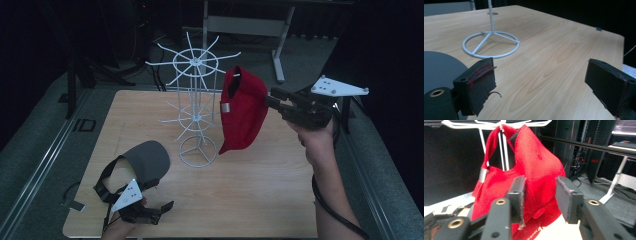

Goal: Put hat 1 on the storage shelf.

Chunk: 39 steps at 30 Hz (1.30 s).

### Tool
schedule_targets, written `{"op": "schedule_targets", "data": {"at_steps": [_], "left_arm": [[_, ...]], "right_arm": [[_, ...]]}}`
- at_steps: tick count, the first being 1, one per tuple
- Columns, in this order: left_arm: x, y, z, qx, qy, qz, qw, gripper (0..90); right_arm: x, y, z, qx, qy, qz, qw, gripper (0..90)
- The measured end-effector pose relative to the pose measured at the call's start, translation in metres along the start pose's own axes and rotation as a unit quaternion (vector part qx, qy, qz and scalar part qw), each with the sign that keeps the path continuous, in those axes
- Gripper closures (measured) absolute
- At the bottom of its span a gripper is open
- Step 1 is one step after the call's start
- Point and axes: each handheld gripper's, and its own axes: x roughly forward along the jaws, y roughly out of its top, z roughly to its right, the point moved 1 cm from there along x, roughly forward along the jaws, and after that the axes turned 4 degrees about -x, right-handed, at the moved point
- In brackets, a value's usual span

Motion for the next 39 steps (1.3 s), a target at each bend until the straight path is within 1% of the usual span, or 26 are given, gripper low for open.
{"op": "schedule_targets", "data": {"at_steps": [2, 3, 4, 6, 7, 8, 10, 11, 12, 13, 15, 16, 18, 19, 20, 21, 22, 23, 25, 27, 29, 31, 33, 34, 36, 39], "left_arm": [[0.0, 0.0, 0.0, -0.005, 0.002, 0.0, 1.0, 9.9], [0.0, 0.0, 0.0, -0.008, 0.005, 0.0, 1.0, 9.9], [0.0, 0.0, -0.001, -0.01, 0.005, 0.002, 0.9999, 9.9], [-0.001, 0.0, -0.002, -0.024, 0.005, 0.005, 0.9997, 9.9], [-0.001, 0.0, -0.002, -0.028, 0.008, 0.003, 0.9996, 9.9], [-0.002, 0.0, -0.002, -0.024, 0.012, 0.002, 0.9996, 9.9], [-0.002, -0.002, -0.001, -0.008, 0.024, -0.004, 0.9997, 9.9], [-0.002, -0.003, -0.001, -0.002, 0.028, -0.009, 0.9996, 9.9], [-0.002, -0.004, -0.001, -0.003, 0.028, -0.013, 0.9995, 9.9], [-0.002, -0.005, -0.001, -0.002, 0.027, -0.015, 0.9995, 9.9], [-0.002, -0.006, 0.0, -0.004, 0.028, -0.021, 0.9994, 9.9], [-0.002, -0.007, 0.0, -0.007, 0.029, -0.023, 0.9993, 9.9], [-0.003, -0.006, -0.001, -0.013, 0.028, -0.026, 0.9992, 9.9], [-0.003, -0.006, -0.001, -0.018, 0.029, -0.028, 0.9991, 9.9], [-0.004, -0.005, -0.001, -0.018, 0.029, -0.028, 0.999, 10.0], [-0.004, -0.005, -0.001, -0.018, 0.031, -0.027, 0.999, 10.0], [-0.005, -0.005, -0.001, -0.019, 0.032, -0.026, 0.999, 10.0], [-0.005, -0.004, -0.001, -0.017, 0.032, -0.025, 0.999, 10.0], [-0.006, -0.004, -0.001, -0.02, 0.035, -0.024, 0.9989, 10.0], [-0.007, -0.004, -0.002, -0.021, 0.042, -0.034, 0.9983, 10.0], [-0.007, -0.005, -0.003, -0.026, 0.039, -0.036, 0.9983, 10.0], [-0.007, -0.005, -0.003, -0.025, 0.042, -0.035, 0.9982, 10.0], [-0.008, -0.005, -0.003, -0.024, 0.043, -0.033, 0.9982, 10.0], [-0.008, -0.005, -0.003, -0.024, 0.044, -0.033, 0.9982, 10.0], [-0.008, -0.005, -0.003, -0.026, 0.043, -0.033, 0.9982, 10.0], [-0.009, -0.006, -0.004, -0.023, 0.044, -0.034, 0.9982, 10.0]], "right_arm": [[-0.004, -0.003, 0.0, -0.001, 0.006, 0.0, 1.0, 50.4], [-0.005, -0.005, 0.0, 0.0, 0.006, -0.004, 1.0, 47.3], [-0.007, -0.007, 0.0, -0.001, 0.005, -0.007, 1.0, 45.3], [-0.01, -0.012, -0.001, -0.002, 0.001, -0.015, 0.9999, 40.0], [-0.012, -0.015, -0.002, -0.001, -0.004, -0.022, 0.9998, 38.2], [-0.014, -0.019, -0.003, 0.0, -0.01, -0.025, 0.9996, 36.6], [-0.017, -0.025, -0.002, 0.007, -0.021, -0.033, 0.9992, 34.4], [-0.019, -0.029, -0.001, 0.012, -0.022, -0.036, 0.999, 34.5], [-0.02, -0.033, 0.0, 0.018, -0.026, -0.036, 0.9989, 36.5], [-0.022, -0.037, 0.001, 0.019, -0.03, -0.037, 0.9987, 40.3], [-0.025, -0.046, 0.002, 0.012, -0.036, -0.039, 0.9985, 37.3], [-0.028, -0.053, 0.003, 0.016, -0.041, -0.036, 0.9984, 33.4], [-0.03, -0.063, 0.005, 0.022, -0.035, -0.037, 0.9985, 27.6], [-0.032, -0.068, 0.006, 0.026, -0.037, -0.033, 0.9984, 26.0], [-0.033, -0.073, 0.007, 0.031, -0.034, -0.034, 0.9984, 25.7], [-0.035, -0.078, 0.008, 0.03, -0.036, -0.035, 0.9983, 23.3], [-0.036, -0.083, 0.009, 0.028, -0.042, -0.036, 0.9981, 22.9], [-0.038, -0.088, 0.01, 0.028, -0.043, -0.035, 0.998, 22.9], [-0.041, -0.097, 0.01, 0.029, -0.047, -0.038, 0.9978, 22.2], [-0.044, -0.106, 0.01, 0.028, -0.056, -0.042, 0.9972, 22.5], [-0.047, -0.116, 0.01, 0.029, -0.065, -0.05, 0.9962, 23.0], [-0.049, -0.126, 0.01, 0.03, -0.073, -0.054, 0.9954, 23.0], [-0.05, -0.138, 0.012, 0.037, -0.071, -0.058, 0.9951, 22.7], [-0.05, -0.144, 0.013, 0.04, -0.077, -0.059, 0.9944, 22.6], [-0.049, -0.157, 0.014, 0.041, -0.083, -0.07, 0.9933, 22.6], [-0.048, -0.177, 0.012, 0.038, -0.089, -0.077, 0.9923, 22.6]]}}
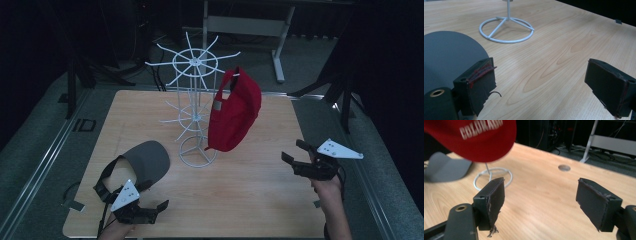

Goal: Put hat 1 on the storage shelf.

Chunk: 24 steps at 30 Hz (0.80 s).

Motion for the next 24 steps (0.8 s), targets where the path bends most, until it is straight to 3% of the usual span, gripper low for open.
{"op": "schedule_targets", "data": {"at_steps": [4, 8, 14, 18, 21, 22, 23, 24], "left_arm": [[-0.001, -0.001, 0.0, -0.002, 0.002, -0.001, 1.0, 10.0], [-0.001, -0.001, 0.0, 0.0, 0.006, -0.001, 1.0, 10.0], [-0.001, -0.001, 0.0, -0.002, 0.002, -0.004, 1.0, 10.7], [-0.001, -0.001, 0.001, -0.001, 0.001, -0.006, 1.0, 10.7], [-0.003, -0.002, 0.0, 0.005, 0.01, -0.012, 0.9999, 10.6], [-0.003, -0.002, 0.0, 0.005, 0.01, -0.012, 0.9999, 10.6], [-0.006, -0.003, 0.001, 0.017, 0.014, -0.013, 0.9997, 10.6], [-0.007, -0.003, 0.001, 0.019, 0.021, -0.01, 0.9995, 10.5]], "right_arm": [[0.0, -0.021, 0.002, 0.008, -0.008, 0.003, 0.9999, 21.9], [0.001, -0.039, 0.006, 0.016, -0.015, -0.021, 0.9995, 21.2], [0.003, -0.071, 0.013, 0.039, -0.061, -0.05, 0.9961, 20.3], [0.001, -0.093, 0.019, 0.053, -0.103, -0.067, 0.991, 20.3], [-0.003, -0.107, 0.023, 0.07, -0.143, -0.074, 0.9845, 20.2], [-0.003, -0.107, 0.023, 0.07, -0.143, -0.074, 0.9845, 20.2], [-0.005, -0.11, 0.025, 0.076, -0.157, -0.075, 0.9818, 20.2], [-0.009, -0.117, 0.026, 0.086, -0.184, -0.079, 0.976, 20.2]]}}
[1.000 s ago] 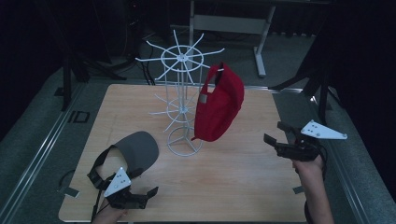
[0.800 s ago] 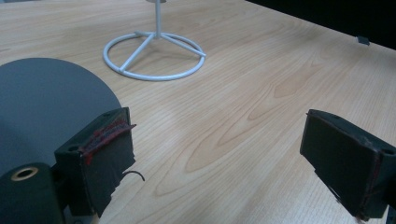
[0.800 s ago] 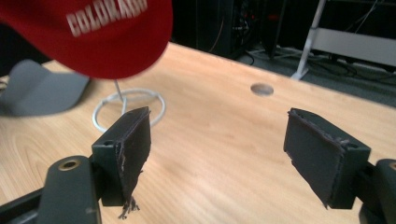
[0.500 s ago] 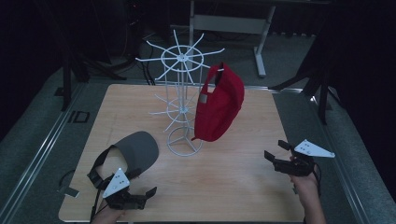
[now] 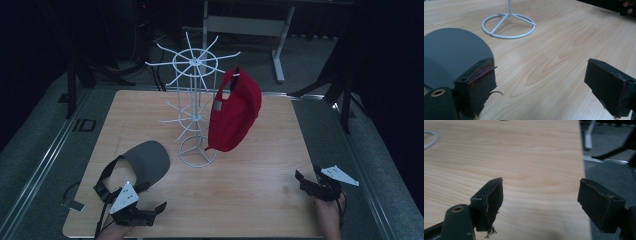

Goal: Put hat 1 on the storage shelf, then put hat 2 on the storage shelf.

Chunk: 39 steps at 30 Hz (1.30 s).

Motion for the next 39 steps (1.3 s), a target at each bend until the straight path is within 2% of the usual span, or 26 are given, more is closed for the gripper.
{"op": "schedule_targets", "data": {"at_steps": [1, 3, 6, 10, 15, 18, 23, 25, 26, 28, 31, 35, 39], "left_arm": [[-0.002, 0.0, 0.0, 0.002, 0.0, 0.001, 1.0, 10.6], [-0.009, -0.001, -0.001, 0.011, 0.017, 0.008, 0.9998, 10.6], [-0.019, -0.002, -0.005, 0.004, 0.024, 0.019, 0.9995, 12.7], [-0.039, -0.006, -0.014, -0.005, 0.047, 0.029, 0.9985, 13.9], [-0.068, -0.014, -0.032, -0.014, 0.075, 0.029, 0.9967, 17.9], [-0.084, -0.019, -0.044, -0.024, 0.092, 0.029, 0.995, 20.6], [-0.101, -0.031, -0.063, -0.04, 0.132, 0.013, 0.9904, 20.6], [-0.104, -0.036, -0.069, -0.046, 0.142, 0.008, 0.9887, 20.6], [-0.104, -0.036, -0.069, -0.046, 0.142, 0.008, 0.9887, 20.6], [-0.105, -0.041, -0.078, -0.054, 0.148, 0.0, 0.9875, 20.6], [-0.102, -0.043, -0.086, -0.051, 0.15, -0.018, 0.9872, 20.6], [-0.094, -0.045, -0.098, -0.051, 0.137, -0.038, 0.9885, 20.4], [-0.084, -0.046, -0.104, -0.044, 0.137, -0.06, 0.9878, 19.1]], "right_arm": [[-0.001, -0.002, 0.001, 0.006, -0.009, -0.002, 0.9999, 20.2], [-0.003, -0.007, 0.002, 0.013, -0.027, -0.005, 0.9995, 20.2], [-0.003, -0.013, 0.003, 0.021, -0.033, -0.007, 0.9992, 20.2], [-0.003, -0.017, 0.001, 0.017, -0.031, -0.006, 0.9993, 19.9], [-0.002, -0.017, 0.0, 0.011, -0.023, -0.006, 0.9997, 19.6], [-0.002, -0.017, 0.0, 0.01, -0.019, -0.005, 0.9998, 19.5], [-0.001, -0.017, 0.0, 0.006, -0.016, -0.008, 0.9998, 19.2], [-0.001, -0.017, 0.0, 0.006, -0.015, -0.008, 0.9998, 19.2], [-0.001, -0.017, 0.0, 0.006, -0.015, -0.008, 0.9998, 19.2], [-0.001, -0.017, 0.0, 0.009, -0.014, -0.009, 0.9998, 19.2], [-0.001, -0.017, 0.0, 0.008, -0.014, -0.011, 0.9998, 19.2], [0.0, -0.017, 0.0, 0.007, -0.011, -0.013, 0.9998, 19.2], [-0.001, -0.017, 0.0, 0.01, -0.008, -0.013, 0.9998, 19.2]]}}
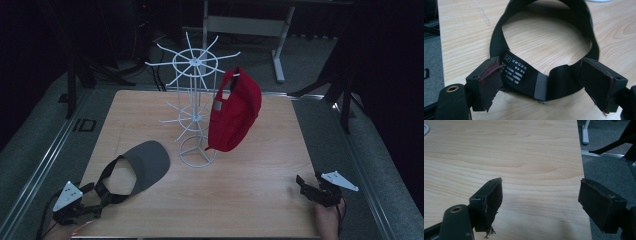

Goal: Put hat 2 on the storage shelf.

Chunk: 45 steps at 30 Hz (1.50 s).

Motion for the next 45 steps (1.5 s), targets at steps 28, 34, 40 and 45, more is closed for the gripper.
{"op": "schedule_targets", "data": {"at_steps": [28, 34, 40, 45], "left_arm": [[0.014, 0.003, -0.001, 0.025, -0.026, -0.071, 0.9968, 73.8], [0.013, 0.002, 0.001, 0.038, -0.014, -0.051, 0.9979, 82.9], [-0.003, 0.023, 0.002, 0.039, -0.02, 0.031, 0.9985, 83.7], [-0.013, 0.048, 0.007, 0.05, -0.045, 0.081, 0.9945, 83.8]], "right_arm": [[0.0, 0.0, 0.0, 0.0, 0.001, -0.003, 1.0, 19.3], [0.0, 0.0, 0.001, 0.003, 0.004, 0.0, 1.0, 19.3], [-0.002, -0.001, 0.001, 0.007, 0.008, 0.007, 0.9999, 19.3], [-0.002, -0.001, 0.001, 0.006, 0.007, 0.006, 0.9999, 19.5]]}}
